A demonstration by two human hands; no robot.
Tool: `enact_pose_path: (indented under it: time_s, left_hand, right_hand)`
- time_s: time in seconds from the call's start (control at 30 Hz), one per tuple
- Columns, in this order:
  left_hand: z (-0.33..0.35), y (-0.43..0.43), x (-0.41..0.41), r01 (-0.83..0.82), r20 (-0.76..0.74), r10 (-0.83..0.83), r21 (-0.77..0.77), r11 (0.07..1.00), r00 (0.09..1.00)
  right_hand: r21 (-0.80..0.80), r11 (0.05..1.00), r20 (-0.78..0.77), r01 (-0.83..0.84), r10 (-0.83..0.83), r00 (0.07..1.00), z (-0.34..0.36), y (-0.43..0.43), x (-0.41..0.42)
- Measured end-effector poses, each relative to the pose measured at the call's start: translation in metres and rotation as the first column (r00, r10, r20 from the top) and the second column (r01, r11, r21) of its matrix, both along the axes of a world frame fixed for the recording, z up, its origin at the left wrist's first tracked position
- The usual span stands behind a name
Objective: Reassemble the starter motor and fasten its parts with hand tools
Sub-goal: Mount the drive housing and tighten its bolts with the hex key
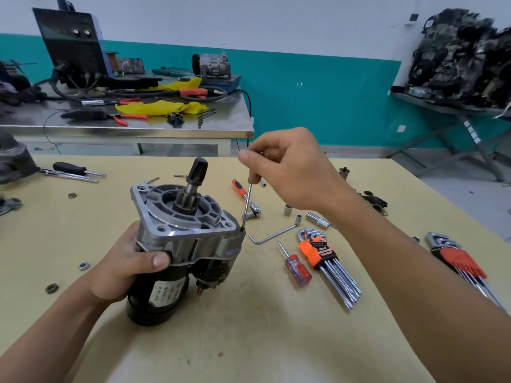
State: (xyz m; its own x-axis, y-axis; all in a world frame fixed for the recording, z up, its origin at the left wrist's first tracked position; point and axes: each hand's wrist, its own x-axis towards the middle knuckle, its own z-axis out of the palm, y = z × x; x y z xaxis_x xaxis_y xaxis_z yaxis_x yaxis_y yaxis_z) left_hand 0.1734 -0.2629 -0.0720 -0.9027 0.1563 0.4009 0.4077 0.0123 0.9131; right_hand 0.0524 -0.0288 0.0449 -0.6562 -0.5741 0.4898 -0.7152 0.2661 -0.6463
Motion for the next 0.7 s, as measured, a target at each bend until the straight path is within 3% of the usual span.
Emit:
enact_pose_path:
  time_s: [0.17,0.27,0.4,0.57,0.7]
  left_hand:
    - [0.0,-0.001,0.0,0.004,0.01,-0.004,0.011,1.0,1.0]
    - [-0.001,-0.001,0.0,0.008,0.013,-0.008,0.014,1.0,1.0]
    - [-0.001,-0.001,0.0,-0.005,0.017,0.005,0.028,1.0,1.0]
    - [-0.002,-0.001,0.0,0.006,0.008,-0.006,0.014,1.0,1.0]
    - [-0.002,-0.001,0.0,-0.003,0.001,0.003,0.018,1.0,1.0]
  right_hand:
    - [-0.103,0.957,0.309,-0.27,0.289,0.906,-0.004,0.014,-0.019]
    - [-0.244,0.923,0.436,-0.299,0.38,0.816,-0.013,0.015,-0.027]
    - [-0.219,0.944,0.386,-0.247,0.316,0.867,-0.025,0.014,-0.031]
    - [-0.291,0.92,0.343,-0.262,0.356,0.869,-0.022,0.016,-0.026]
    - [-0.339,0.927,0.271,-0.158,0.257,0.928,-0.02,0.01,-0.019]
